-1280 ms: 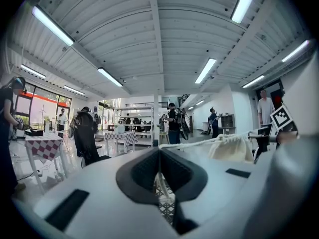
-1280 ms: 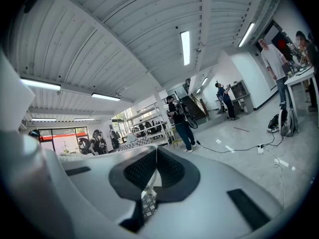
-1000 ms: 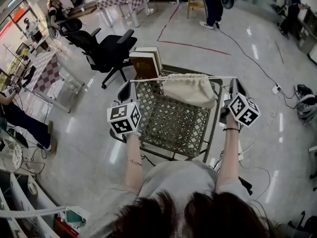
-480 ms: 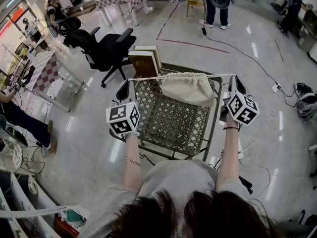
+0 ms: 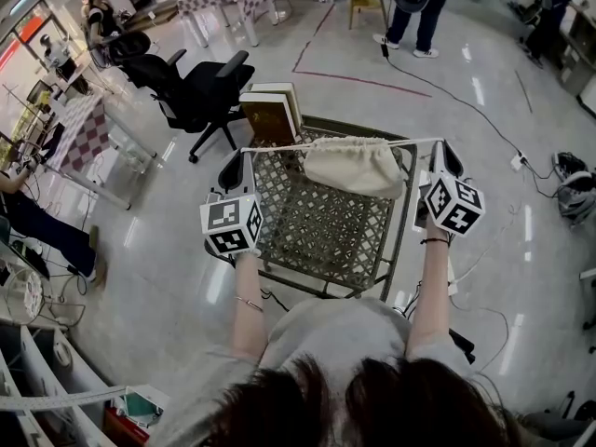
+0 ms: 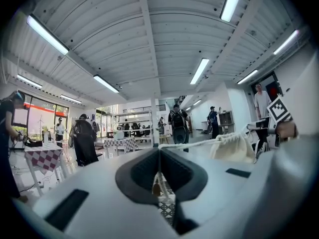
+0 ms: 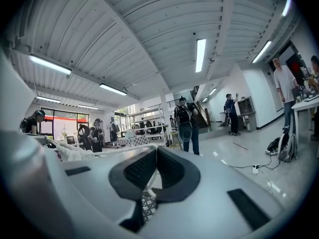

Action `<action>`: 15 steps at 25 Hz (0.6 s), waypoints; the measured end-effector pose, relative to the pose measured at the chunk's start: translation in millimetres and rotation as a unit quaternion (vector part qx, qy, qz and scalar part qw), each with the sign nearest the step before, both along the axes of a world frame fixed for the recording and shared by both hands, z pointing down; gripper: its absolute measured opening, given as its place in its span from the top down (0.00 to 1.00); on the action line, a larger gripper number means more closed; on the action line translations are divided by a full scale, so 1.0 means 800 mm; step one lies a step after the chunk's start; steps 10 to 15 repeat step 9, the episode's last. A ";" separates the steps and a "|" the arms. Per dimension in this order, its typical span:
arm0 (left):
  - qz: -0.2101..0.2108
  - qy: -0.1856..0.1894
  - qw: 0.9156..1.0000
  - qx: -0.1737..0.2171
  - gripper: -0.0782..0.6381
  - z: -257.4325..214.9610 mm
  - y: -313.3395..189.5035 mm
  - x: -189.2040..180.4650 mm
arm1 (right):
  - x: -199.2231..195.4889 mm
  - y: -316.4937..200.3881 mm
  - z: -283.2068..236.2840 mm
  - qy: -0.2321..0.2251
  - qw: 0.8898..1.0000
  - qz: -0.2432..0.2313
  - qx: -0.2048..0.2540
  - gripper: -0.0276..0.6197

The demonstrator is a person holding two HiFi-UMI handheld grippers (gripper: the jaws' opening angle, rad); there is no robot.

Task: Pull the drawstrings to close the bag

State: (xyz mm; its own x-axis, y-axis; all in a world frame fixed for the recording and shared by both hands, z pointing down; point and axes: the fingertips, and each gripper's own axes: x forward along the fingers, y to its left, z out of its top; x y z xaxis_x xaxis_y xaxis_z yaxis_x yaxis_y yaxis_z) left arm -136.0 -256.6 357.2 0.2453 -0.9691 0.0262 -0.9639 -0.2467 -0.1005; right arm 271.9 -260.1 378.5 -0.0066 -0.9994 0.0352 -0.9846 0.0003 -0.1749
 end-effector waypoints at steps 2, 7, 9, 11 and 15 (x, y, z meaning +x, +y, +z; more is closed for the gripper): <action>0.006 -0.002 1.000 0.002 0.85 0.000 -0.002 0.000 | -0.001 -0.002 0.001 0.000 1.000 -0.001 0.000 0.92; 0.009 0.002 1.000 -0.001 0.85 -0.002 0.002 -0.003 | -0.005 0.001 -0.006 -0.002 1.000 -0.004 0.001 0.92; 0.010 0.003 1.000 -0.002 0.85 -0.001 0.007 -0.002 | -0.004 0.005 -0.008 -0.002 1.000 -0.005 0.002 0.92; 0.010 0.003 1.000 -0.002 0.85 -0.001 0.007 -0.002 | -0.004 0.005 -0.008 -0.002 1.000 -0.005 0.002 0.92; 0.010 0.003 1.000 -0.002 0.85 -0.001 0.007 -0.002 | -0.004 0.005 -0.008 -0.002 1.000 -0.005 0.002 0.92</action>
